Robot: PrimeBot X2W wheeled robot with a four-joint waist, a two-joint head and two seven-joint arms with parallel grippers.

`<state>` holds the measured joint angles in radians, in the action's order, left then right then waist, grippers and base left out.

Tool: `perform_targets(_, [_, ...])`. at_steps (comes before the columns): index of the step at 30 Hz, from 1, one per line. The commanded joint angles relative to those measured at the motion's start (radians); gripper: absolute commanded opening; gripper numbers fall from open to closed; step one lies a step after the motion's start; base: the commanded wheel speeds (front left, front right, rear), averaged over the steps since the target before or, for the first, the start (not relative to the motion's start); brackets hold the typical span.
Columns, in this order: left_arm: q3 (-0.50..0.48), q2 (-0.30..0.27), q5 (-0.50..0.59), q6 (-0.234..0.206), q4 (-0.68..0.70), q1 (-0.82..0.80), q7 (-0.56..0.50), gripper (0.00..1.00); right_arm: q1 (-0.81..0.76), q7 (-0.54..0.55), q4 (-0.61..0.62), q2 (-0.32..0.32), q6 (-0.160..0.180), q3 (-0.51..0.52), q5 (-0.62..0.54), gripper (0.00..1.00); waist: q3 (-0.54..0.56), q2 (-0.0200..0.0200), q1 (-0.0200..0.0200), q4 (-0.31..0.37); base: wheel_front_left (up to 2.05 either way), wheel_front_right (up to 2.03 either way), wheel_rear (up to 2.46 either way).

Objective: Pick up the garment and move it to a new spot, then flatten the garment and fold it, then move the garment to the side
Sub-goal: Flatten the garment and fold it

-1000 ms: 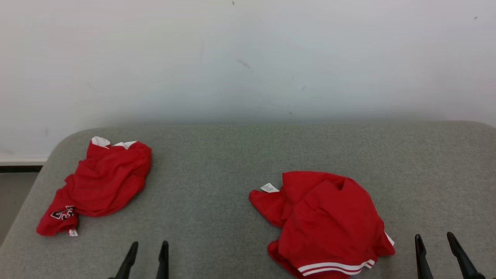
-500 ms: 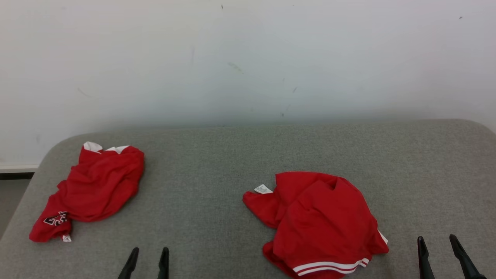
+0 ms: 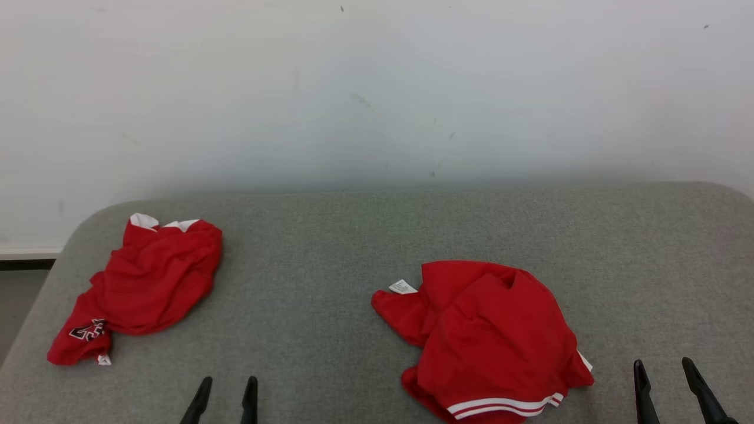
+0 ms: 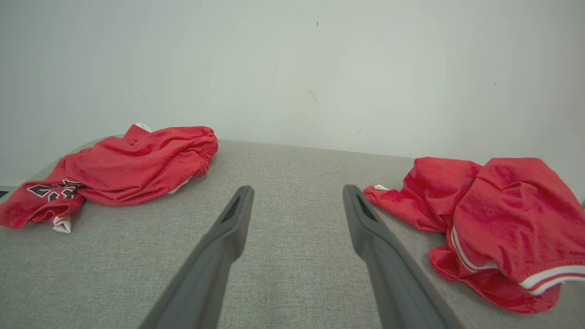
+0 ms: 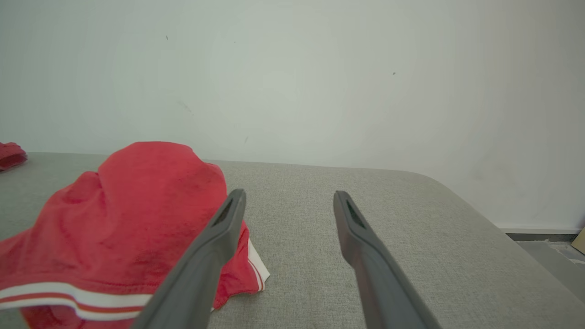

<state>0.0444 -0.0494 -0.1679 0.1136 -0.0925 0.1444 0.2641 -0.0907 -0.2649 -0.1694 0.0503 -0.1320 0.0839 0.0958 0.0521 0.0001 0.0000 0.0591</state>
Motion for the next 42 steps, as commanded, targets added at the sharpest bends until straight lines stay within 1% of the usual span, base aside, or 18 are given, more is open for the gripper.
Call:
perform_targets(1, [-0.001,-0.002,-0.003,-0.002,-0.003,0.004,0.001,1.0,0.0,0.001,-0.004,0.001,0.002,0.001,0.001,1.0,0.001,-0.0001,0.0,0.0,0.0,0.0,0.0])
perform_targets(16, [0.0,-0.002,-0.001,-0.006,0.005,0.004,0.001,1.0,0.002,0.001,-0.001,0.001,0.002,-0.003,0.003,1.0,0.005,-0.0001,0.0,0.007,0.0,0.0,0.0])
perform_targets(21, [0.03,-0.002,0.047,0.003,0.014,-0.009,0.001,1.0,0.008,0.001,0.002,0.001,0.002,-0.006,0.001,1.0,0.0,-0.0001,0.0,0.015,0.0,0.0,0.0])
perform_targets(23, [0.073,-0.002,0.083,0.009,0.021,-0.023,0.001,1.0,0.012,0.001,0.003,0.001,0.002,-0.009,0.001,1.0,-0.004,-0.0001,0.0,0.02,0.0,0.0,0.0])
perform_targets(26, [0.161,-0.002,0.105,0.015,0.025,-0.041,0.001,1.0,0.018,0.001,0.003,0.001,0.002,-0.014,-0.001,1.0,-0.011,-0.0001,0.0,0.033,0.0,0.0,0.0])
perform_targets(30, [0.329,-0.023,0.106,0.017,0.018,-0.082,0.001,1.0,0.024,0.001,0.004,0.001,0.002,-0.018,0.0,1.0,-0.025,-0.0001,0.0,0.055,0.0,0.0,0.0])
perform_targets(32, [0.422,-0.042,0.1,0.015,-0.007,-0.107,0.001,1.0,0.027,0.001,0.003,0.001,0.002,-0.024,0.001,1.0,-0.033,-0.0001,0.0,0.067,0.0,0.0,0.0])
perform_targets(35, [0.524,-0.058,0.1,0.015,-0.06,-0.157,0.001,1.0,0.035,0.001,0.001,0.001,0.002,-0.032,0.003,1.0,-0.048,-0.0001,0.0,0.089,0.0,0.0,0.0])
perform_targets(37, [0.557,-0.059,0.116,0.015,-0.098,-0.191,0.001,1.0,0.044,0.001,0.001,0.001,0.002,-0.034,0.005,1.0,-0.06,-0.0001,0.0,0.107,0.0,0.0,0.0])
perform_targets(40, [0.581,-0.057,0.163,0.01,-0.17,-0.232,0.001,1.0,0.05,0.001,0.005,0.001,0.002,-0.032,0.009,1.0,-0.078,-0.0001,0.0,0.131,0.0,0.0,0.0])
perform_targets(42, [0.593,-0.052,0.187,-0.001,-0.209,-0.262,0.001,1.0,0.051,0.001,0.004,0.001,0.002,-0.03,0.012,1.0,-0.091,-0.0001,0.0,0.146,0.0,0.0,0.0])
